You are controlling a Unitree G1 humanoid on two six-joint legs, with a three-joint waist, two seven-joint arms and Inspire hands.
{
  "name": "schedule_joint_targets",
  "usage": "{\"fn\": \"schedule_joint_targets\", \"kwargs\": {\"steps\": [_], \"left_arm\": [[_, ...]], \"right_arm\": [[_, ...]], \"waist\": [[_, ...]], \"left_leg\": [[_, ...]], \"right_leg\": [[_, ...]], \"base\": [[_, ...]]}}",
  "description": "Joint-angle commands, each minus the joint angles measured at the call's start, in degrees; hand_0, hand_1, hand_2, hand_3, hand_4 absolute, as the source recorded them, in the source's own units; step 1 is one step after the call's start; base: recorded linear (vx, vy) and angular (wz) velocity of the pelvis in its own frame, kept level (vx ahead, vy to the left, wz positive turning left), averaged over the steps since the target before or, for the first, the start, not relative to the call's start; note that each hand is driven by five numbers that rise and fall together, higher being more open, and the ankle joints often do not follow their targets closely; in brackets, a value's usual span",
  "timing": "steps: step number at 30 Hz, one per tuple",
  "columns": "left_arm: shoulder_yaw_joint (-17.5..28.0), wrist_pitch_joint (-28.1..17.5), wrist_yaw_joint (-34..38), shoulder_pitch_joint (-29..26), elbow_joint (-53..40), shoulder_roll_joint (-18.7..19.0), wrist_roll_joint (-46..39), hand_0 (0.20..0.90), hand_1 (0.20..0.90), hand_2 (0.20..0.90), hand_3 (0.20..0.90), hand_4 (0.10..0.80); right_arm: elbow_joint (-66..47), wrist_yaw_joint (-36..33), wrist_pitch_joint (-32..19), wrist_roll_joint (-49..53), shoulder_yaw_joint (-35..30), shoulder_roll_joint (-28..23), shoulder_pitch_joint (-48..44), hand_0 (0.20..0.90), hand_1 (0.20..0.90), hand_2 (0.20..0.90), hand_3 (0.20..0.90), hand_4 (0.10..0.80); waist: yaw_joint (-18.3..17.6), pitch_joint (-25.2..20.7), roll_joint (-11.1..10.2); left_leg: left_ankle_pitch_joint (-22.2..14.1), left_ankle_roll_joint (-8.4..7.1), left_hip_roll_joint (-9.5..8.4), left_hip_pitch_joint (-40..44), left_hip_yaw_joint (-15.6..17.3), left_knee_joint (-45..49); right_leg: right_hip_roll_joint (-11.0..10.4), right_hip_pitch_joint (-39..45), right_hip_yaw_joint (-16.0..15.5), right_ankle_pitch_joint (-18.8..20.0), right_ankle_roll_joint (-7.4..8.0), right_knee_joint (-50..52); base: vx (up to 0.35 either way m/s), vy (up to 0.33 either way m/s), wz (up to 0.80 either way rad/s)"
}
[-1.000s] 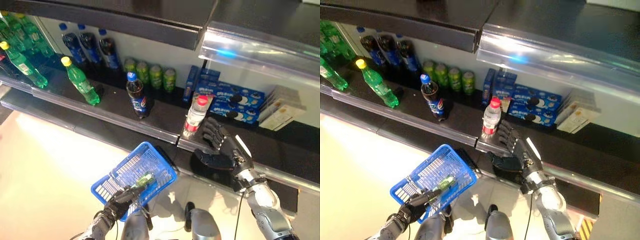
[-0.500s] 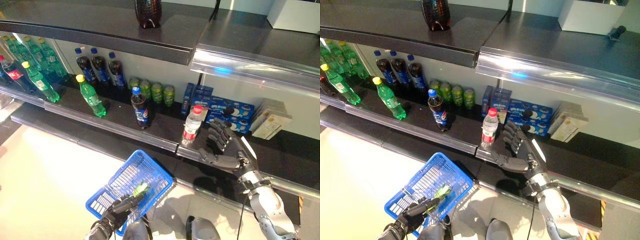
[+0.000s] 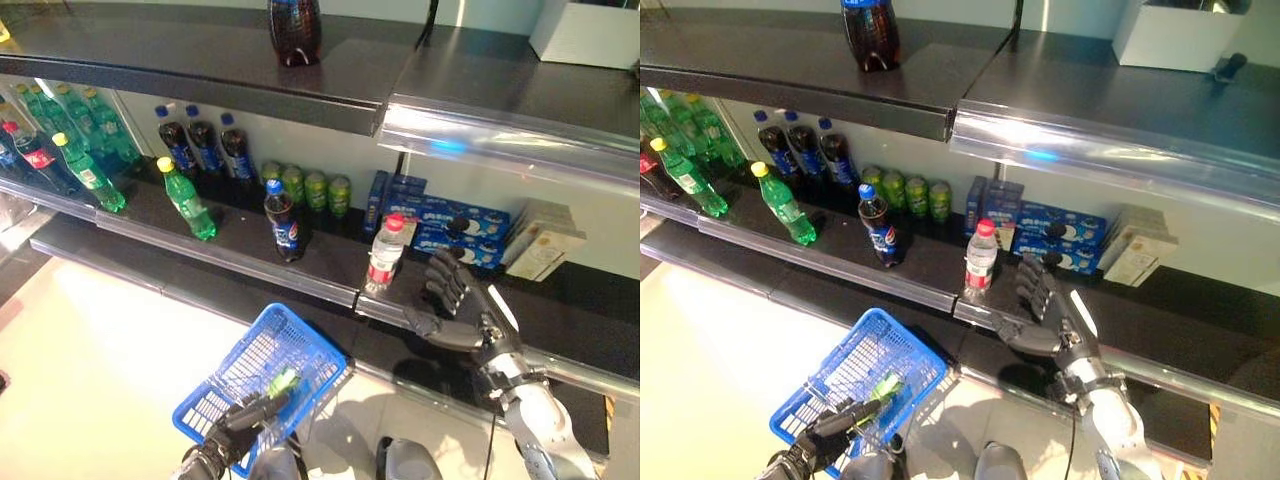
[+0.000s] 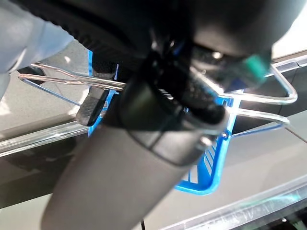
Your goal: Pick up the drink and place into the basket.
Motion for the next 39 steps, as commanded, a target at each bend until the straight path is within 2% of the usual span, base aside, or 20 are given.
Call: {"fn": "schedule_joint_targets", "kwargs": {"steps": [1, 6, 12, 18, 24, 31, 32, 39], "left_arm": [[-1.5, -1.1, -1.2, 3.4, -3.5, 4.2, 0.6, 0.300, 0.300, 0.300, 0.200, 0.100], [-2.4, -3.2, 0.2, 0.7, -2.8, 3.5, -0.6, 0.300, 0.300, 0.300, 0.200, 0.100], [-2.9, -4.5, 1.0, -2.5, -1.0, 2.8, -1.6, 0.300, 0.300, 0.300, 0.200, 0.100], [-3.0, -4.7, 1.7, -4.1, 0.3, 2.2, -1.2, 0.300, 0.300, 0.300, 0.200, 0.100], [-2.0, -4.8, 0.9, -3.7, 0.8, 2.4, -0.7, 0.300, 0.300, 0.300, 0.200, 0.100], [-2.5, -3.9, 0.0, -4.7, 1.6, 3.2, 0.3, 0.300, 0.300, 0.300, 0.200, 0.100], [-2.6, -3.8, 0.0, -4.9, 1.7, 3.2, 0.6, 0.300, 0.300, 0.300, 0.200, 0.100], [-2.1, -3.1, -0.2, -5.8, 3.0, 3.3, 2.3, 0.300, 0.300, 0.300, 0.200, 0.100]], "right_arm": [[-8.2, 4.3, -3.5, 0.8, -1.1, -0.9, -4.7, 0.900, 0.900, 0.900, 0.900, 0.800], [-7.8, 7.4, -1.5, 0.8, 1.5, -0.2, -4.8, 0.900, 0.900, 0.900, 0.900, 0.800], [-7.2, 9.3, 0.7, -2.8, 5.9, 0.5, -6.2, 0.900, 0.900, 0.900, 0.900, 0.800], [-6.9, 8.8, 2.0, -6.5, 7.8, 1.0, -7.7, 0.900, 0.900, 0.900, 0.900, 0.800], [-6.2, 13.7, 5.1, -7.8, 9.2, 0.7, -7.1, 0.900, 0.900, 0.900, 0.900, 0.800], [5.4, 11.8, 6.3, -15.1, 12.9, 0.9, -7.5, 0.900, 0.900, 0.900, 0.900, 0.800], [8.3, 11.6, 7.6, -16.2, 13.5, 1.0, -7.5, 0.900, 0.900, 0.900, 0.900, 0.800], [27.8, 8.1, 6.1, -24.4, 14.7, 3.3, -7.5, 0.900, 0.900, 0.900, 0.900, 0.800]], "waist": [[0.1, -1.4, -2.1], [-0.7, -2.9, -2.4], [-1.5, -4.7, -2.3], [-1.8, -6.1, -2.4], [-2.0, -6.6, -2.4], [-1.4, -7.2, -2.6], [-1.2, -7.3, -2.7], [-0.3, -7.5, -3.0]], "left_leg": [[1.0, -1.28, -1.72, 0.4, 0.4, -1.2], [1.9, -2.14, -2.05, 3.2, 0.2, -7.1], [2.0, -2.65, -2.35, 5.8, 0.6, -11.7], [0.5, -2.41, -2.61, 7.5, 1.1, -12.3], [-0.7, -2.16, -2.85, 8.1, 1.0, -12.3], [-1.0, -2.41, -3.00, 7.9, 0.6, -12.3], [-1.1, -2.45, -3.05, 7.8, 0.5, -12.3], [-1.5, -2.19, -3.46, 8.0, -0.4, -12.3]], "right_leg": [[0.0, 2.7, -0.8, 10.0, 5.50, -10.0], [0.5, 3.0, -1.0, 10.8, 5.97, -13.4], [1.2, 4.2, -1.7, 10.9, 5.58, -16.5], [1.7, 5.7, -2.3, 10.4, 4.96, -18.0], [2.3, 6.9, -2.4, 9.7, 4.34, -18.9], [2.6, 7.8, -3.8, 10.0, 4.23, -20.6], [2.6, 7.9, -4.0, 10.1, 4.24, -20.8], [2.7, 8.5, -4.7, 10.0, 4.03, -21.0]], "base": [[-0.132, 0.038, -0.08], [-0.103, 0.015, -0.01], [-0.054, 0.018, -0.04], [-0.006, -0.012, 0.04], [-0.037, -0.031, 0.00], [-0.029, -0.011, 0.03], [-0.010, 0.001, 0.04], [0.006, -0.001, 0.03]]}}
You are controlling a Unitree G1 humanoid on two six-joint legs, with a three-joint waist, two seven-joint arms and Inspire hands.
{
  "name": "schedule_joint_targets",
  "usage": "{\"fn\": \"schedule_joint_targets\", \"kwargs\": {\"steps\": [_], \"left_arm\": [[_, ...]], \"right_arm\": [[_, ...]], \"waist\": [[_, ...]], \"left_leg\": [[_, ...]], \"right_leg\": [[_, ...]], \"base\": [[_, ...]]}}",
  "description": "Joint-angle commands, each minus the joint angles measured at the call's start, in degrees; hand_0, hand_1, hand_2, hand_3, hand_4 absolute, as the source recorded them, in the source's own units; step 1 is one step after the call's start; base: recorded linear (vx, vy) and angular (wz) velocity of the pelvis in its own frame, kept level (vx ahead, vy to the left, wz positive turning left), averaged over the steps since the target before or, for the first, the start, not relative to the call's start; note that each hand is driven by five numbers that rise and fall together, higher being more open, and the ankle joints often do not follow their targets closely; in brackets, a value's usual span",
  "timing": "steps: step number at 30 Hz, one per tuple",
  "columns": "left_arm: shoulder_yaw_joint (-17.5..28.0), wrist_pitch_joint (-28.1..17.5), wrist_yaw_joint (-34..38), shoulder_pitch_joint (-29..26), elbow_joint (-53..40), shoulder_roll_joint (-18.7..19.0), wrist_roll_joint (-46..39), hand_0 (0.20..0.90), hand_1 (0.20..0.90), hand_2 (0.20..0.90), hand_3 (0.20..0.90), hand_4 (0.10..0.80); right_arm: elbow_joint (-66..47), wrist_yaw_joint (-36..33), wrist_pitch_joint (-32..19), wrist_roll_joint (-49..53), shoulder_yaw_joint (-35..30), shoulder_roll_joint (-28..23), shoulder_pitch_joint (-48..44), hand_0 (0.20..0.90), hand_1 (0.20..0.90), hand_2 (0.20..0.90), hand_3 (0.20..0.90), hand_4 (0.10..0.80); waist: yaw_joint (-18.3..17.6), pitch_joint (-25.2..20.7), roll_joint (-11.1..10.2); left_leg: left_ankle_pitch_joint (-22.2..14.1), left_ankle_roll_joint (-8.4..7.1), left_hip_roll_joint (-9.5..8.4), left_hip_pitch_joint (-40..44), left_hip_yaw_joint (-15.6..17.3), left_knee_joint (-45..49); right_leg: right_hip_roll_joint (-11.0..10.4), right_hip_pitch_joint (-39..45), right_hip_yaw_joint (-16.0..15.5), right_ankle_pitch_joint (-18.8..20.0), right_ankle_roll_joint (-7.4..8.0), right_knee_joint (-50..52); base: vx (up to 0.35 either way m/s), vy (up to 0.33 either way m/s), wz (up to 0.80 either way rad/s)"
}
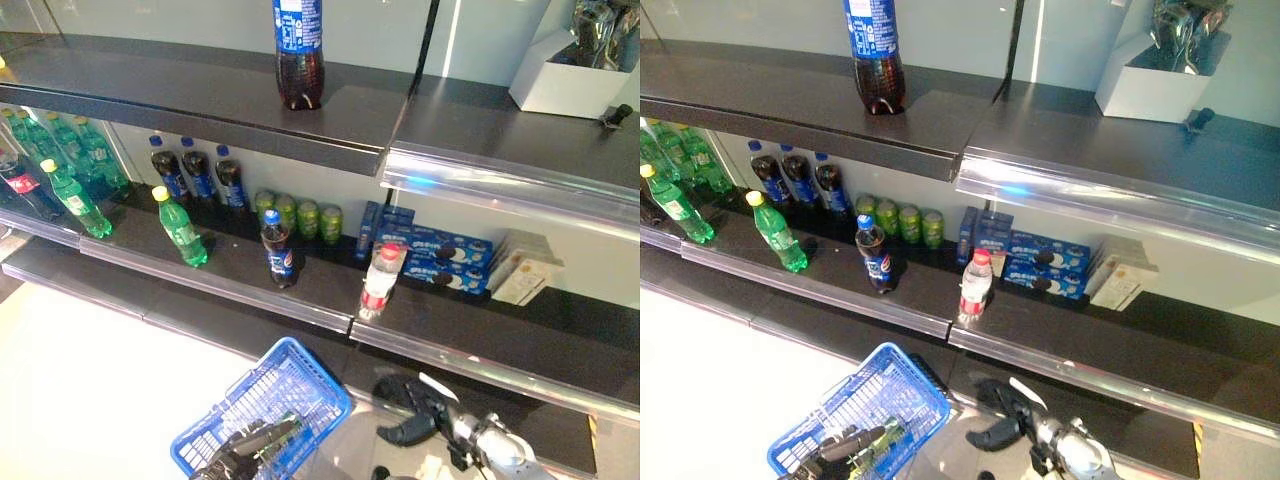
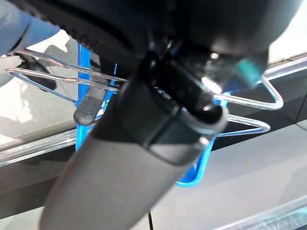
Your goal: Pick up the drink and place into the basket.
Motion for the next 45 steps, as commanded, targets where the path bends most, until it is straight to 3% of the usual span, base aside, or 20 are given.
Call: {"fn": "schedule_joint_targets", "kwargs": {"steps": [1, 9, 14, 16, 19, 20, 21, 22, 24, 28, 31, 33, 36, 39, 41, 45], "left_arm": [[1.2, -2.9, -5.0, -7.0, 0.7, 4.3, 2.1, 0.300, 0.300, 0.300, 0.200, 0.100], [2.6, -3.2, -6.0, -7.1, 3.1, 3.9, 5.0, 0.300, 0.300, 0.300, 0.200, 0.100], [2.7, -3.3, -4.9, -8.2, 3.8, 4.3, 4.1, 0.300, 0.300, 0.300, 0.200, 0.100], [2.7, -3.4, -4.6, -8.8, 4.2, 4.5, 3.4, 0.300, 0.300, 0.300, 0.200, 0.100], [1.8, -3.5, -5.1, -8.8, 3.0, 3.9, 2.3, 0.300, 0.300, 0.300, 0.200, 0.100], [1.8, -3.5, -5.1, -8.8, 3.0, 3.9, 2.3, 0.300, 0.300, 0.300, 0.200, 0.100], [1.5, -3.8, -5.6, -7.9, 1.1, 2.5, 2.0, 0.300, 0.300, 0.300, 0.200, 0.100], [1.3, -3.8, -6.1, -7.8, 0.5, 1.7, 2.0, 0.300, 0.300, 0.300, 0.200, 0.100], [1.1, -3.5, -6.8, -8.0, 0.2, 1.3, 2.3, 0.300, 0.300, 0.300, 0.200, 0.100], [0.7, -2.9, -6.8, -8.9, 0.1, 0.8, 1.5, 0.300, 0.300, 0.300, 0.200, 0.100], [1.0, -3.2, -7.9, -9.1, 1.1, 0.9, 1.4, 0.300, 0.300, 0.300, 0.200, 0.100], [1.1, -3.0, -8.5, -10.0, 1.8, 1.1, 2.0, 0.300, 0.300, 0.300, 0.200, 0.100], [-0.2, -2.8, -9.7, -12.3, 3.7, 2.3, 2.6, 0.300, 0.300, 0.300, 0.200, 0.100], [-0.9, -3.8, -10.3, -11.9, 4.7, 2.8, 4.4, 0.300, 0.300, 0.300, 0.200, 0.100], [-0.7, -4.4, -9.8, -11.2, 5.1, 3.2, 3.8, 0.300, 0.300, 0.300, 0.200, 0.100], [0.1, -5.0, -10.8, -10.9, 6.2, 4.6, 3.9, 0.300, 0.300, 0.300, 0.200, 0.100]], "right_arm": [[1.4, -2.1, -4.5, -1.6, 0.2, 2.5, -4.4, 0.900, 0.900, 0.900, 0.900, 0.800], [16.5, -5.4, -3.3, -3.0, -3.3, 7.2, -5.1, 0.900, 0.900, 0.900, 0.900, 0.800], [22.5, -5.4, -3.4, -0.7, -4.7, 8.6, -6.9, 0.900, 0.900, 0.900, 0.900, 0.800], [24.1, -5.6, -3.2, 0.0, -4.9, 8.8, -7.9, 0.900, 0.900, 0.900, 0.900, 0.800], [25.8, -6.0, -2.8, 0.6, -5.4, 7.9, -9.4, 0.900, 0.900, 0.900, 0.900, 0.800], [25.8, -6.0, -2.8, 0.6, -5.4, 7.9, -9.4, 0.900, 0.900, 0.900, 0.900, 0.800], [27.0, -5.8, -3.5, -0.6, -5.9, 7.2, -9.9, 0.900, 0.900, 0.900, 0.900, 0.800], [27.2, -6.0, -3.2, -1.1, -6.2, 7.2, -10.1, 0.900, 0.900, 0.900, 0.900, 0.800], [27.5, -6.7, -3.1, -1.1, -6.3, 7.3, -10.1, 0.900, 0.900, 0.900, 0.900, 0.800], [27.5, -7.7, -3.2, -0.1, -6.5, 6.5, -10.1, 0.900, 0.900, 0.900, 0.900, 0.800], [28.7, -7.9, -3.8, 0.4, -7.7, 5.8, -10.4, 0.900, 0.900, 0.900, 0.900, 0.800], [30.6, -8.4, -4.5, 0.8, -8.8, 6.0, -10.8, 0.900, 0.900, 0.900, 0.900, 0.800], [33.1, -10.4, -5.1, 4.1, -10.0, 7.6, -10.7, 0.900, 0.900, 0.900, 0.900, 0.800], [34.2, -10.5, -5.7, 7.2, -12.3, 8.4, -9.1, 0.900, 0.900, 0.900, 0.900, 0.800], [35.9, -9.2, -6.0, 6.8, -14.0, 8.8, -8.5, 0.900, 0.900, 0.900, 0.900, 0.800], [38.8, -7.9, -5.4, 7.7, -16.3, 9.0, -8.7, 0.900, 0.900, 0.900, 0.900, 0.800]], "waist": [[2.0, 0.8, -1.0], [2.5, 0.5, -1.1], [2.6, 1.4, -0.2], [2.9, 2.7, 0.3], [3.1, 4.7, 1.2], [3.1, 4.7, 1.2], [3.6, 5.8, 1.3], [3.4, 5.6, 0.7], [3.2, 5.3, 0.1], [2.6, 3.2, -1.5], [1.5, 2.4, -0.6], [0.3, 2.8, -0.1], [-0.6, 3.9, -0.6], [-0.6, 4.6, -1.4], [-0.5, 5.2, -1.2], [0.7, 4.8, 0.8]], "left_leg": [[-5.9, -2.37, -1.63, 4.9, -0.6, 0.3], [-6.4, -1.69, -1.84, 5.7, -1.0, 0.3], [-5.9, -1.30, -1.16, 6.5, -0.8, 0.3], [-4.9, -1.89, -0.12, 6.0, -1.1, 1.1], [-0.9, -4.43, 2.40, 3.7, -1.5, 0.7], [-0.9, -4.43, 2.40, 3.7, -1.5, 0.7], [2.0, -5.63, 4.65, 1.4, -1.5, 1.2], [1.1, -5.22, 5.37, 1.8, 0.7, 2.3], [0.2, -4.90, 5.59, 2.4, 1.3, 5.9], [-4.3, -4.21, 1.91, 3.1, -3.7, 17.2], [-9.6, -3.23, -1.01, 5.6, -6.6, 14.2], [-13.3, -1.89, -1.40, 8.2, -4.9, 10.3], [-13.6, -1.05, -2.49, 9.3, -4.4, 6.5], [-14.0, -0.61, -5.26, 9.2, -4.6, 4.1], [-13.3, -0.40, -5.34, 9.4, -3.7, 2.9], [-10.1, 1.36, -3.19, 6.4, -1.4, 2.7]], "right_leg": [[0.4, 0.3, -2.3, 0.1, 2.16, 1.6], [0.8, 0.7, -2.0, -0.9, 1.84, 2.7], [1.2, -0.7, -1.4, -3.8, 1.04, 8.5], [1.0, -2.0, -1.7, -4.6, 0.72, 11.3], [1.1, -2.5, -1.6, -4.3, -0.01, 11.2], [1.1, -2.5, -1.6, -4.3, -0.01, 11.2], [0.9, -1.5, -1.0, -4.0, -0.58, 9.7], [0.0, -1.1, -2.1, -3.0, -0.68, 8.1], [-0.8, -1.0, -3.2, -2.2, -0.97, 6.9], [-2.3, -3.0, -2.7, 0.6, -1.01, 4.5], [-2.6, -6.1, -0.4, 2.3, 0.24, 4.8], [-3.7, -8.6, 1.1, 3.4, 1.65, 6.3], [-6.6, -12.1, 2.3, 7.5, 5.55, 7.0], [-8.3, -13.8, 2.3, 13.0, 7.53, 3.0], [-8.8, -15.8, 2.5, 14.1, 7.72, 4.2], [-8.6, -13.0, 5.9, 9.1, 5.03, 19.8]], "base": [[0.026, -0.009, 0.05], [0.036, -0.022, 0.02], [-0.013, -0.102, 0.00], [-0.062, -0.150, 0.01], [-0.091, -0.044, 0.07], [-0.141, 0.045, 0.10], [-0.196, 0.075, 0.05], [-0.226, 0.088, 0.01], [-0.196, 0.071, 0.11], [-0.223, 0.168, -0.14], [-0.158, 0.401, 0.03], [-0.157, 0.451, -0.14], [-0.191, 0.454, 0.24], [-0.155, 0.380, 0.01], [-0.197, 0.253, -0.05], [-0.253, 0.133, -0.19]]}}
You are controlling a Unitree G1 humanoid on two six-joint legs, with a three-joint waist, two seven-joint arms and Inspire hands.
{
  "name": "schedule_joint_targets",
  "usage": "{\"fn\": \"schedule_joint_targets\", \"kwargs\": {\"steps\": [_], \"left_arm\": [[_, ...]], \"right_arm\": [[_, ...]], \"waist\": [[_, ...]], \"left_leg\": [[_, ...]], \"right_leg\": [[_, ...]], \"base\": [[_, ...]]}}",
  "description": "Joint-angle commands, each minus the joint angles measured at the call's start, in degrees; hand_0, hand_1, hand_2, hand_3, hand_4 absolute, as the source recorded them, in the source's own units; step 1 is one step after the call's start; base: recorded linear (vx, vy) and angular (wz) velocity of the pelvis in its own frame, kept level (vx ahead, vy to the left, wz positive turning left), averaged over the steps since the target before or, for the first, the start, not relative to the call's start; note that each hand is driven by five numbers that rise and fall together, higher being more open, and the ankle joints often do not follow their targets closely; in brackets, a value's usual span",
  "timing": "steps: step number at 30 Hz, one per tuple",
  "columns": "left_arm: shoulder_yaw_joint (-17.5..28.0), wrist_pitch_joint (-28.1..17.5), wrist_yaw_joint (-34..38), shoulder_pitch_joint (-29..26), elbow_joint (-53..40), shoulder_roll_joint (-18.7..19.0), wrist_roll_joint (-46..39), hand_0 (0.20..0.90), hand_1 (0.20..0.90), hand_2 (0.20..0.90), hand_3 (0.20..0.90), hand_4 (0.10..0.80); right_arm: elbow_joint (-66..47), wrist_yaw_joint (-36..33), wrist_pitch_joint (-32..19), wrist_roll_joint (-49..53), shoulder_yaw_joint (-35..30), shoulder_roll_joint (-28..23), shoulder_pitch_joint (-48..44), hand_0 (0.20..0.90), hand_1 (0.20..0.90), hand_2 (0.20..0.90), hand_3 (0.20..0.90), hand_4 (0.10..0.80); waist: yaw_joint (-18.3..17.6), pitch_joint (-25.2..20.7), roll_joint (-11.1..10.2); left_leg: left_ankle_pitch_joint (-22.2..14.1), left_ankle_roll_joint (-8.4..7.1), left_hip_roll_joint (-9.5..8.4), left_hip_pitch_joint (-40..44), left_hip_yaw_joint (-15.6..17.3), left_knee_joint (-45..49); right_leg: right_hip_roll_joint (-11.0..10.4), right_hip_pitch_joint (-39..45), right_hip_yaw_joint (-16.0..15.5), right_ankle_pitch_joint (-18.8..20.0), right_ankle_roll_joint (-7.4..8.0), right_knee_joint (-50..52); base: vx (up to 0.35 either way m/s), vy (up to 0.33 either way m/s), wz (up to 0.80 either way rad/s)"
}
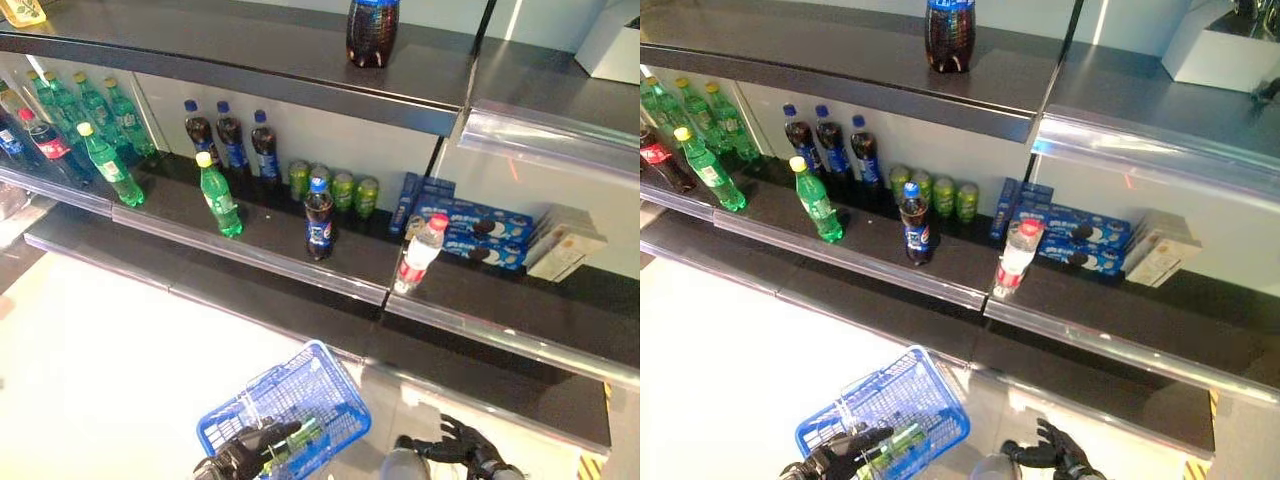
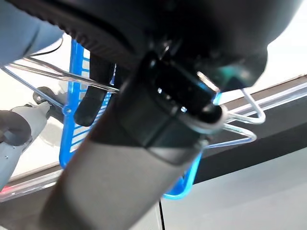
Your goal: Pick up the drink and place into the basket.
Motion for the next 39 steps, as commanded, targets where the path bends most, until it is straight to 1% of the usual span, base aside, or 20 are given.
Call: {"fn": "schedule_joint_targets", "kwargs": {"steps": [1, 2, 3, 4, 5, 6, 7, 10, 13, 15, 19, 25, 28, 33, 39], "left_arm": [[1.2, -4.9, -5.5, -3.6, -2.7, 5.0, -0.5, 0.300, 0.300, 0.300, 0.200, 0.100], [1.1, -4.8, -4.7, -3.6, -2.5, 4.7, -0.5, 0.300, 0.300, 0.300, 0.200, 0.100], [1.1, -4.3, -4.0, -3.8, -2.6, 4.6, -0.5, 0.300, 0.300, 0.300, 0.200, 0.100], [1.3, -4.0, -3.7, -3.9, -2.4, 4.5, -0.4, 0.300, 0.300, 0.300, 0.200, 0.100], [1.8, -3.6, -3.1, -3.8, -2.6, 4.4, 0.3, 0.300, 0.300, 0.300, 0.200, 0.100], [2.2, -3.4, -3.1, -3.6, -2.4, 4.4, 0.6, 0.300, 0.300, 0.300, 0.200, 0.100], [2.4, -2.9, -2.6, -3.2, -2.7, 4.4, -0.6, 0.300, 0.300, 0.300, 0.200, 0.100], [3.4, -2.0, -1.6, -2.6, -2.4, 4.3, -0.7, 0.300, 0.300, 0.300, 0.200, 0.100], [3.9, -2.7, -1.9, -1.9, -0.1, 3.9, 1.9, 0.300, 0.300, 0.300, 0.200, 0.100], [4.4, -3.4, -2.1, -1.5, 0.6, 3.5, 1.5, 0.300, 0.300, 0.300, 0.200, 0.100], [4.2, -3.9, -2.1, -1.3, 1.0, 3.0, 1.8, 0.300, 0.300, 0.300, 0.200, 0.100], [4.3, -4.2, -2.4, -1.2, 1.1, 3.0, 1.5, 0.300, 0.300, 0.300, 0.200, 0.100], [4.4, -4.1, -2.5, -1.2, 1.2, 3.1, 1.6, 0.300, 0.300, 0.300, 0.200, 0.100], [3.7, -3.7, -2.6, -1.8, 1.3, 3.0, 3.0, 0.300, 0.300, 0.300, 0.200, 0.100], [2.9, -3.5, -3.1, -1.4, 1.1, 2.6, 3.0, 0.300, 0.300, 0.300, 0.200, 0.100]], "right_arm": [[2.4, 1.0, 0.1, 0.7, 0.1, -1.6, -0.4, 0.900, 0.900, 0.900, 0.900, 0.800], [3.2, 1.2, 0.7, 0.6, -0.1, -1.5, -0.8, 0.900, 0.900, 0.900, 0.900, 0.800], [4.2, 1.5, 1.2, 0.6, -0.1, -1.3, -1.4, 0.900, 0.900, 0.900, 0.900, 0.800], [4.4, 1.5, 2.2, 0.6, 0.3, -1.0, -2.1, 0.900, 0.900, 0.900, 0.900, 0.800], [4.5, 1.9, 3.8, 0.1, 0.5, -0.4, -2.7, 0.900, 0.900, 0.900, 0.900, 0.800], [4.9, 1.7, 4.2, 0.0, 0.8, 0.0, -2.7, 0.900, 0.900, 0.900, 0.900, 0.800], [5.0, 1.8, 5.2, -0.2, 1.0, 0.1, -2.6, 0.900, 0.900, 0.900, 0.900, 0.800], [5.5, 2.7, 6.3, -1.1, 1.3, 0.5, -2.8, 0.900, 0.900, 0.900, 0.900, 0.800], [4.9, 2.9, 6.6, -2.3, 2.7, 1.5, -2.8, 0.900, 0.900, 0.900, 0.900, 0.800], [4.7, 2.6, 6.5, -2.6, 3.2, 1.8, -2.6, 0.900, 0.900, 0.900, 0.900, 0.800], [4.8, 2.5, 6.1, -2.7, 3.3, 1.8, -3.0, 0.900, 0.900, 0.900, 0.900, 0.800], [5.7, 2.7, 5.8, -3.2, 2.7, 1.5, -3.6, 0.900, 0.900, 0.900, 0.900, 0.800], [5.7, 2.3, 6.1, -3.3, 2.9, 1.6, -3.8, 0.900, 0.900, 0.900, 0.900, 0.800], [5.8, 1.9, 7.4, -1.7, 3.1, 1.2, -4.8, 0.900, 0.900, 0.900, 0.900, 0.800], [6.8, 2.0, 7.3, -2.3, 2.6, 1.6, -4.3, 0.900, 0.900, 0.900, 0.900, 0.800]], "waist": [[1.6, -2.1, 2.7], [1.8, -2.7, 2.8], [2.1, -3.2, 2.5], [2.7, -3.4, 2.0], [3.9, -3.8, 1.6], [4.3, -4.1, 1.2], [4.7, -4.4, 1.0], [5.1, -4.9, 1.1], [5.0, -5.7, 0.9], [4.8, -5.9, 0.8], [4.8, -6.3, 1.3], [4.8, -6.8, 2.2], [4.8, -7.0, 2.3], [5.0, -7.1, 2.2], [5.0, -7.7, 2.2]], "left_leg": [[-2.8, -1.08, 2.97, -1.4, -0.4, 2.4], [-2.7, -0.67, 2.97, -1.9, -0.9, 2.1], [-2.8, -0.59, 2.83, -2.1, -1.5, 2.1], [-3.1, -0.77, 2.69, -2.0, -1.1, 2.3], [-2.9, -1.24, 2.98, -2.0, 0.2, 2.6], [-3.1, -1.27, 3.14, -2.0, 0.4, 3.1], [-3.0, -1.61, 3.54, -1.9, 0.9, 3.4], [-1.6, -2.58, 4.90, -1.5, 1.7, 2.3], [-0.6, -2.85, 5.35, -1.2, 1.6, 1.7], [-0.5, -2.86, 5.22, -0.9, 1.2, 1.5], [-0.2, -2.91, 4.90, -0.3, 0.2, 0.7], [-0.4, -2.87, 4.38, 0.3, -1.0, 0.0], [-0.5, -2.81, 4.13, 0.4, -1.4, 0.0], [-0.7, -2.88, 3.99, 0.6, -1.7, 0.0], [0.0, -3.66, 4.34, 0.3, -1.5, 0.0]], "right_leg": [[4.3, -2.9, 3.8, -4.4, -3.21, 9.1], [5.4, -1.8, 5.1, -5.6, -3.48, 11.1], [6.1, -0.7, 5.0, -6.9, -3.75, 10.0], [5.7, -0.2, 3.2, -6.5, -3.78, 8.7], [5.3, 2.3, -0.3, -7.9, -3.65, 5.6], [5.5, 3.8, -1.0, -8.9, -3.54, 3.0], [5.3, 4.6, -1.9, -9.3, -3.68, 0.8], [7.1, 6.8, -2.4, -12.3, -3.70, -2.2], [8.5, 7.8, -1.8, -13.6, -4.33, -3.4], [8.9, 8.4, -1.5, -13.8, -4.71, -4.1], [9.3, 8.9, -1.6, -13.8, -4.86, -4.7], [9.2, 8.9, -2.1, -13.9, -4.75, -4.3], [9.1, 8.9, -2.3, -13.8, -4.62, -4.2], [9.4, 9.2, -2.8, -13.0, -4.63, -5.0], [9.8, 9.2, -3.1, -11.7, -4.45, -6.3]], "base": [[-0.204, 0.066, -0.35], [-0.130, 0.004, -0.15], [-0.101, -0.033, 0.04], [-0.101, -0.120, -0.05], [-0.073, -0.161, -0.29], [-0.066, -0.175, -0.38], [-0.029, -0.122, -0.30], [-0.028, -0.085, -0.29], [-0.024, -0.052, -0.14], [-0.016, -0.014, -0.01], [-0.037, 0.000, -0.02], [-0.014, 0.008, 0.02], [-0.029, 0.009, 0.05], [-0.069, -0.007, 0.05], [0.003, -0.007, 0.05]]}}
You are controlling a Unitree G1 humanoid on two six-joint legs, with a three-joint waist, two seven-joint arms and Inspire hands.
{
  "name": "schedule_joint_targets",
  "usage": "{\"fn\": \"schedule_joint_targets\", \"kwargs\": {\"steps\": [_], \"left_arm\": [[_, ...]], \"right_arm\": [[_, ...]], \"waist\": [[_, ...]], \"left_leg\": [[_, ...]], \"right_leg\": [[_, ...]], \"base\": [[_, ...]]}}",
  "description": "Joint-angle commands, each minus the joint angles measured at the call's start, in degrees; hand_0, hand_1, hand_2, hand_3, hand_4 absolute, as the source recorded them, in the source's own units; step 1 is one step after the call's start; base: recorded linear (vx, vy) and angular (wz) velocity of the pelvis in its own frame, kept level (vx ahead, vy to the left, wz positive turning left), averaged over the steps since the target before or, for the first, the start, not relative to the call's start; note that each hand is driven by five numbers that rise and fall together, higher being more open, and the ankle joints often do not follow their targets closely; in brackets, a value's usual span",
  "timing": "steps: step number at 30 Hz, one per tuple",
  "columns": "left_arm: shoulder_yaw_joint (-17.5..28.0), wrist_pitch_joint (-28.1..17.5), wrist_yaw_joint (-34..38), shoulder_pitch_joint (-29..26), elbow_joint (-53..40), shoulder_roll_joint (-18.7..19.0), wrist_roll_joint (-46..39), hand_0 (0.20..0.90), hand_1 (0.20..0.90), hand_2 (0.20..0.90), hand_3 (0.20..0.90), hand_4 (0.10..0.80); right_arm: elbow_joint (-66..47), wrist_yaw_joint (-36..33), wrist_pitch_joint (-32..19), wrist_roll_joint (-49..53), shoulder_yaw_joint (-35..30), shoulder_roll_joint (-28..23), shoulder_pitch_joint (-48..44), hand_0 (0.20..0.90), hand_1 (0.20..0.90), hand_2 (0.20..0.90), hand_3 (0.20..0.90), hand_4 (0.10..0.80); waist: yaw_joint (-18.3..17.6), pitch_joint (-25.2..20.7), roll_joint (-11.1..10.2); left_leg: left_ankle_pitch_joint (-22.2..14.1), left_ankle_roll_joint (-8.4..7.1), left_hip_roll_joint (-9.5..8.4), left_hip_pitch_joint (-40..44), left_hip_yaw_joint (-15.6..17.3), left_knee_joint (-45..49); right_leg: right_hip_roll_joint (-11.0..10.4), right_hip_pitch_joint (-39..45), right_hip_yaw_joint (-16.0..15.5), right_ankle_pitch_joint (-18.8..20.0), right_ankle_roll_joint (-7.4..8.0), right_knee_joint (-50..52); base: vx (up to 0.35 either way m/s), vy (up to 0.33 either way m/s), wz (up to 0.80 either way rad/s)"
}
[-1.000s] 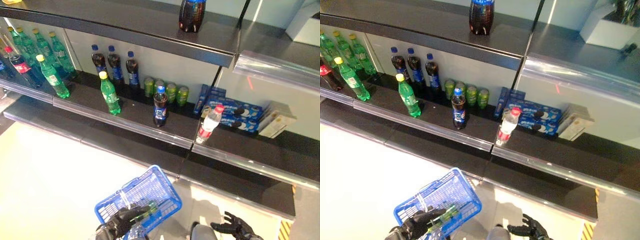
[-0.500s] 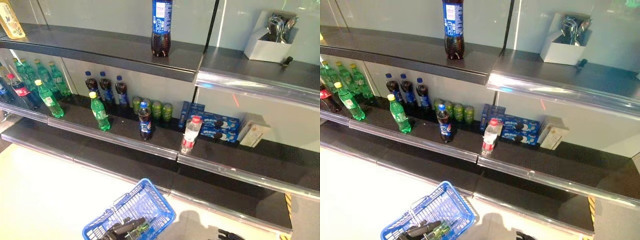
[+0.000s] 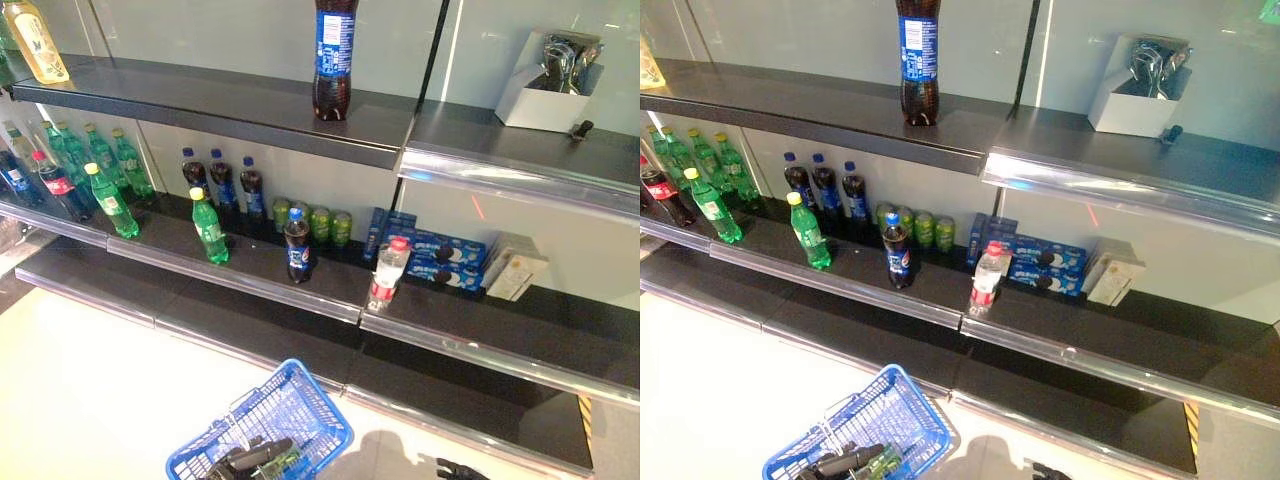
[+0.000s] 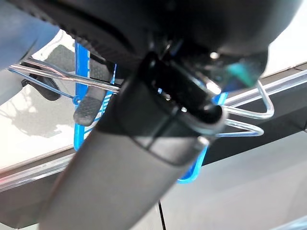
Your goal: Pick up the drink and place into the basket.
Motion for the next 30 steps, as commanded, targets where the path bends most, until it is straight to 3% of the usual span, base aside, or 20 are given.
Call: {"fn": "schedule_joint_targets", "kwargs": {"steps": [1, 16, 24, 27, 30], "left_arm": [[0.4, -3.4, -4.5, -4.9, -0.5, 2.0, 1.4, 0.300, 0.300, 0.300, 0.200, 0.100], [2.2, -4.9, -4.0, -2.5, 0.3, 3.1, 2.6, 0.300, 0.300, 0.300, 0.200, 0.100], [-2.4, -6.9, -1.2, -11.1, -5.1, 2.1, -6.3, 0.300, 0.300, 0.300, 0.200, 0.100], [-4.3, -8.0, -0.6, -14.9, -7.2, 2.6, -10.3, 0.300, 0.300, 0.300, 0.200, 0.100], [-5.3, -8.0, -0.2, -16.6, -8.5, 3.0, -11.7, 0.300, 0.300, 0.300, 0.200, 0.100]], "right_arm": [[3.2, 0.2, -0.8, -0.6, 0.1, -0.6, -4.8, 0.900, 0.900, 0.900, 0.900, 0.800], [3.6, 0.6, -0.6, -1.8, -0.1, -1.1, -2.5, 0.900, 0.900, 0.900, 0.900, 0.800], [1.7, -2.5, -0.6, 1.8, 3.5, -3.5, -11.2, 0.900, 0.900, 0.900, 0.900, 0.800], [0.6, -4.2, -2.8, 4.1, 4.8, -4.8, -14.8, 0.900, 0.900, 0.900, 0.900, 0.800], [-0.5, -5.6, -5.2, 6.3, 5.0, -5.7, -16.9, 0.900, 0.900, 0.900, 0.900, 0.800]], "waist": [[1.2, 1.1, 1.6], [1.0, 2.0, 1.3], [0.8, 11.1, 3.5], [-0.2, 15.6, 4.2], [-0.3, 18.1, 4.6]], "left_leg": [[-1.6, 0.95, -1.89, 0.3, 1.0, 0.4], [0.1, -0.70, -0.65, -1.9, 1.9, 0.4], [4.7, -1.89, 0.25, -13.8, 1.3, 0.4], [5.3, -1.71, -0.56, -17.4, -0.4, 0.4], [5.0, -1.19, -1.70, -19.0, -0.8, 0.4]], "right_leg": [[0.3, -1.0, 1.4, -1.8, 2.33, 4.4], [1.1, -1.2, -0.2, 0.2, 2.31, 0.3], [0.6, -13.6, 0.0, 3.7, 1.93, 0.5], [0.9, -18.3, 2.7, 5.0, 1.79, 0.3], [1.2, -20.2, 3.2, 4.6, 1.51, 1.0]], "base": [[0.000, 0.000, 0.00], [0.002, -0.002, 0.00], [-0.323, 0.022, 0.00], [-0.301, 0.012, 0.07], [-0.204, 0.026, 0.07]]}}
